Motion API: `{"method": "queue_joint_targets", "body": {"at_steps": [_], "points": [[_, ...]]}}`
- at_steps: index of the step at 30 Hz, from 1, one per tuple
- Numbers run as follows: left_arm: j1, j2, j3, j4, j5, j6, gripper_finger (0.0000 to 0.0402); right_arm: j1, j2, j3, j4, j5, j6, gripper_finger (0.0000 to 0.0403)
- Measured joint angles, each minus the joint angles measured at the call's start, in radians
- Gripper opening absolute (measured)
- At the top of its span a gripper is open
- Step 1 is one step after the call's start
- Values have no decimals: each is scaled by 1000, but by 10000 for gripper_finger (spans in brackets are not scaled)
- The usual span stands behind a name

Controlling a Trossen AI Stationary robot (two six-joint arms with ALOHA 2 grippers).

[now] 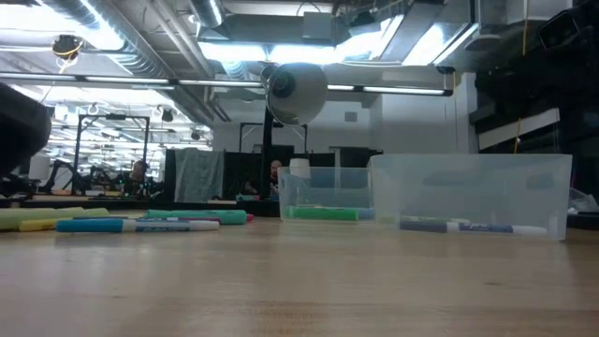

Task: Pick & Place Markers
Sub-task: Put the brown marker pen into the bottom transparent bin

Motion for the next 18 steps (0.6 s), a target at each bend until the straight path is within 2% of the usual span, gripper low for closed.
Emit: {"method": "queue_joint_targets", "body": {"at_steps": [4, 6, 7, 12, 15, 18], "points": [[21, -2, 1, -8, -12, -37, 72, 0, 0, 0, 0, 0, -1, 244], [37, -5, -4, -63, -55, -67, 72, 0, 0, 0, 0, 0, -1, 244], [49, -11, -3, -67, -38, -84, 72, 0, 0, 0, -1, 0, -1, 244], [75, -69, -5, -225, -122, -121, 72, 0, 0, 0, 0, -5, -1, 244], [85, -128, -14, -349, -238, -123, 72, 0, 0, 0, 0, -6, -1, 244], [86, -215, -12, -345, -282, -127, 72, 0, 0, 0, 0, -7, -1, 244]]}}
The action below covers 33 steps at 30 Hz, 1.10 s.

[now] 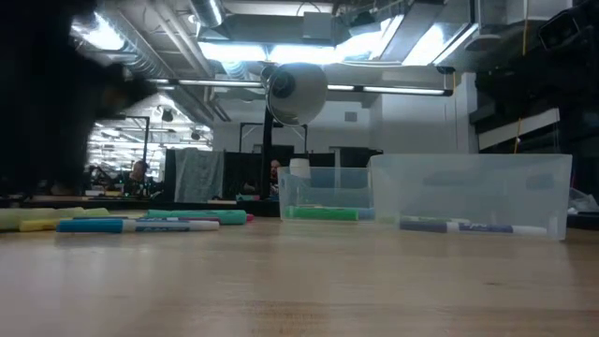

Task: Pick & Place Markers
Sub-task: Put the brown marker pen into the bottom transparent bin

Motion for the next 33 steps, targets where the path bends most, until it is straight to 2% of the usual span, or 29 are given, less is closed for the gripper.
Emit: {"method": "queue_joint_targets", "body": {"at_steps": [3, 7, 12, 20, 27, 33], "points": [[-7, -64, 4, 103, 75, 40, 72, 0, 0, 0, 0, -1, 0, 244], [-30, -82, 5, 239, 154, 57, 72, 0, 0, 0, 0, -1, 0, 244], [-67, 12, 2, 257, 197, 25, 72, 0, 0, 0, 0, -1, 0, 244], [-74, 195, 19, 530, 311, -14, 72, 0, 0, 0, 0, -1, 0, 244], [-75, 307, 125, 531, 374, 35, 72, 0, 0, 0, -1, -2, -1, 244], [-62, 350, 176, 437, 407, 39, 72, 0, 0, 0, 0, -1, -1, 244]]}}
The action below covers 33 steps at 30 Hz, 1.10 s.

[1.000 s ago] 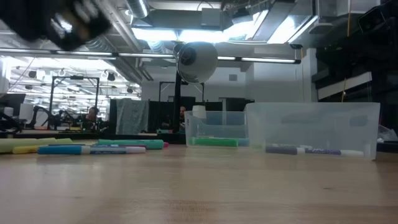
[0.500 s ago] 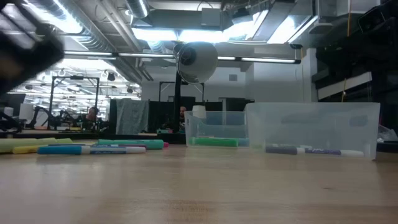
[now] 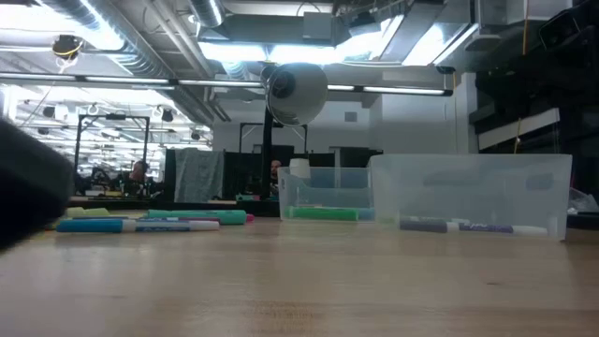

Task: Pick & Place Markers
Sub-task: Put the brown marker pen into the bottom transparent bin

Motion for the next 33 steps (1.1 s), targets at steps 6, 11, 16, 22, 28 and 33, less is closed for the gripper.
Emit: {"method": "queue_joint_targets", "body": {"at_steps": [6, 11, 16, 22, 28, 33], "points": [[-5, -58, 1, -59, -9, -2, 72, 0, 0, 0, 0, 0, 0, 244], [-5, -72, 2, -169, -48, -5, 72, 0, 0, 0, 0, 0, 0, 244], [1, -72, 1, -192, -108, 30, 72, 0, 0, 0, 0, 0, 1, 244], [25, -72, 1, -186, -77, 34, 72, 0, 0, 0, 0, 0, 1, 244], [30, -71, 1, -181, -70, 37, 72, 0, 0, 0, 0, 0, 1, 244], [31, -65, 1, -146, -69, 37, 72, 0, 0, 0, 0, 0, 1, 244]]}}
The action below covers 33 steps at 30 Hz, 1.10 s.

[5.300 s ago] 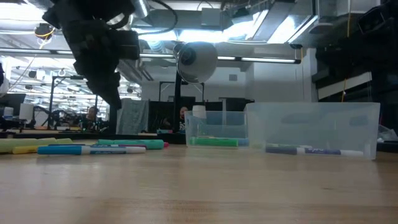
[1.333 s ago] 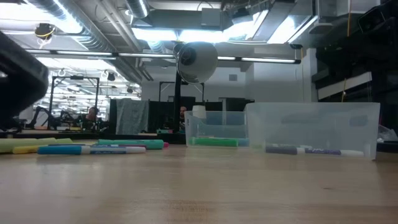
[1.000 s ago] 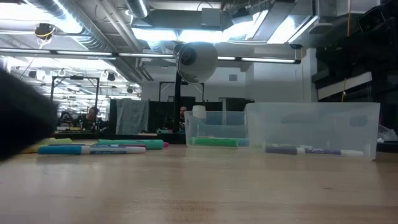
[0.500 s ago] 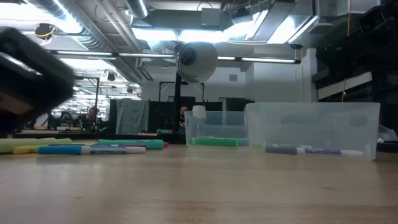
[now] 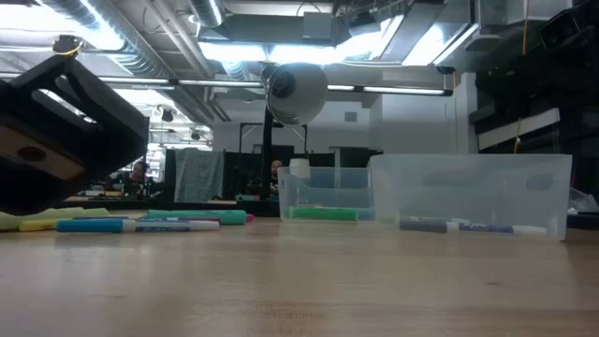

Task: Pick & Place Markers
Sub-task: Put the brown marker pen into the bottom transparent bin

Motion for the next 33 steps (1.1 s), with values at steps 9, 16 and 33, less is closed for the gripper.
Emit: {"method": "queue_joint_targets", "body": {"at_steps": [9, 16, 33], "points": [[1, -5, 0, 64, 6, -7, 72, 0, 0, 0, 0, 0, 0, 244], [0, -5, 0, 49, 8, -8, 72, 0, 0, 0, 0, 0, 0, 244], [7, 39, 2, 69, 4, -44, 72, 0, 0, 0, 0, 0, -1, 244]]}}
